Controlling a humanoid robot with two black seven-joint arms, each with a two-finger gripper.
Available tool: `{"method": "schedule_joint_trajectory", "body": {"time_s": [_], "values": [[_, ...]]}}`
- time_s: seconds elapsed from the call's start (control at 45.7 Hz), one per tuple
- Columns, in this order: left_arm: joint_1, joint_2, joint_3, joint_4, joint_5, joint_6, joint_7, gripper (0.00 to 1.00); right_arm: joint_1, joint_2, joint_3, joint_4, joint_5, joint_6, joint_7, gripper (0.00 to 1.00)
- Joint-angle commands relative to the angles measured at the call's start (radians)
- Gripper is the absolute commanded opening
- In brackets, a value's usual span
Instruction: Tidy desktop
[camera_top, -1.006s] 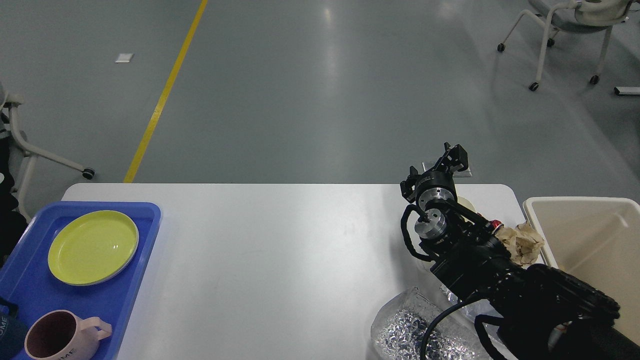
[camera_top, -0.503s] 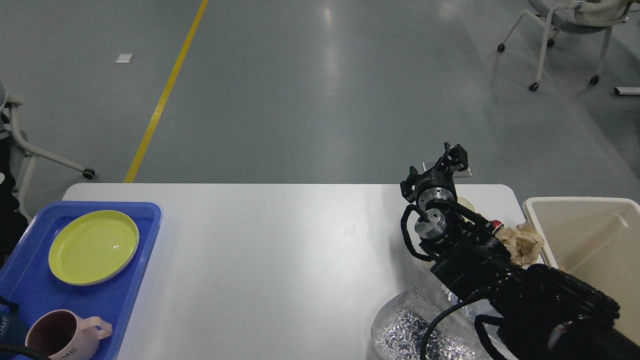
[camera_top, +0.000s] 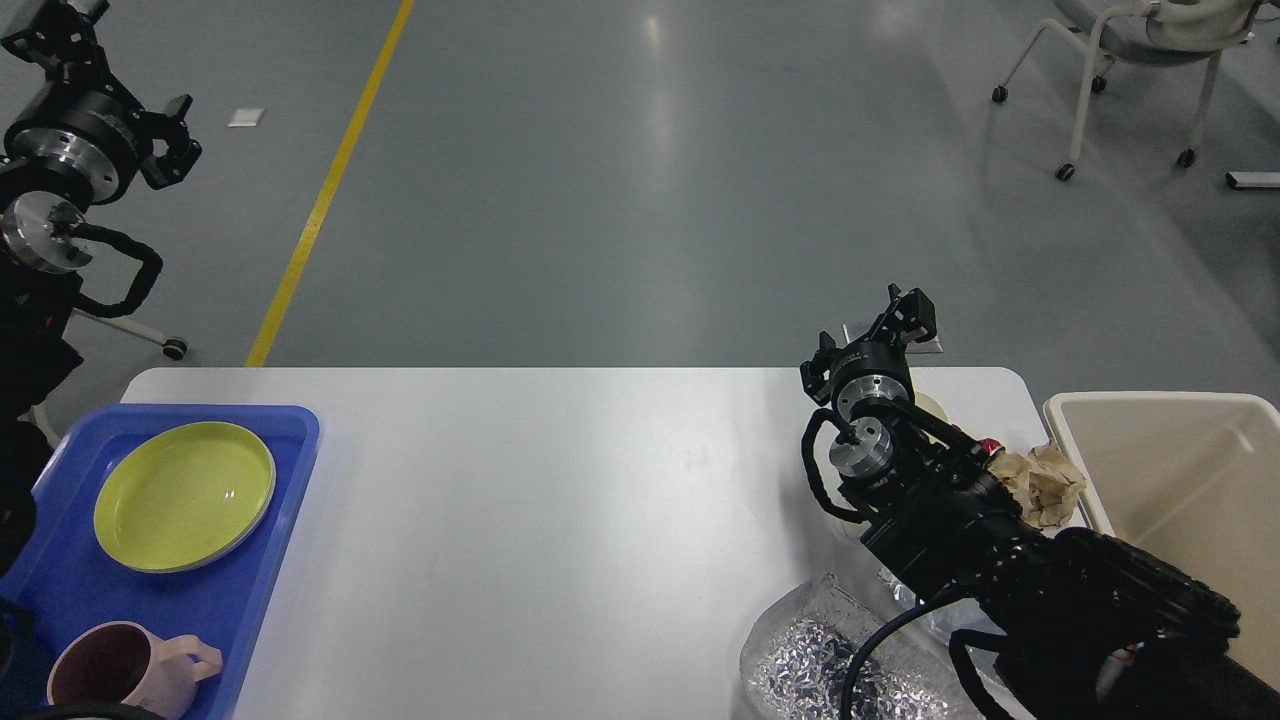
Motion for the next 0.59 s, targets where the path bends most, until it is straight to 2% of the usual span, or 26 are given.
{"method": "schedule_joint_trajectory", "body": {"time_s": [0.0, 0.088, 0.569], "values": [[0.018, -0.047, -0.011, 0.0, 0.0, 0.001, -0.067, 0.97, 0.0, 0.0, 0.001, 0.0, -0.001, 0.0, 0.0, 1.0], [0.023, -0.09, -0.012, 0.0, 0.0, 0.003, -0.087, 0.97, 0.0, 0.0, 0.001, 0.0, -0.001, 0.0, 0.0, 1.0], [0.06, -0.182, 0.0, 0.0, 0.014, 0.012, -0.086, 0.97, 0.0, 0.0, -0.001, 0.0, -0.001, 0.0, 0.0, 1.0]]}}
